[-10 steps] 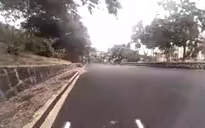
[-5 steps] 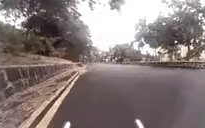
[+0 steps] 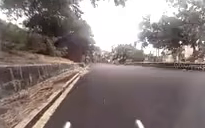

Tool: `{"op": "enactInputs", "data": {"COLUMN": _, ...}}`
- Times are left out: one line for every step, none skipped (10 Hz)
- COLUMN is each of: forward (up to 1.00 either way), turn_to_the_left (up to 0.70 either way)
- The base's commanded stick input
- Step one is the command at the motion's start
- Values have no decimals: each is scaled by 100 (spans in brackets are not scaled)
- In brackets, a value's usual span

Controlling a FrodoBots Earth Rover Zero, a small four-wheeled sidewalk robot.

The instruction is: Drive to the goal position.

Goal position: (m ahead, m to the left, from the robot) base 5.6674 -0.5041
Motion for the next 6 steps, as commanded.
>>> {"op": "enactInputs", "data": {"forward": 70, "turn_to_the_left": 0}}
{"op": "enactInputs", "data": {"forward": 70, "turn_to_the_left": 0}}
{"op": "enactInputs", "data": {"forward": 70, "turn_to_the_left": 0}}
{"op": "enactInputs", "data": {"forward": 70, "turn_to_the_left": 0}}
{"op": "enactInputs", "data": {"forward": 70, "turn_to_the_left": 0}}
{"op": "enactInputs", "data": {"forward": 70, "turn_to_the_left": 0}}
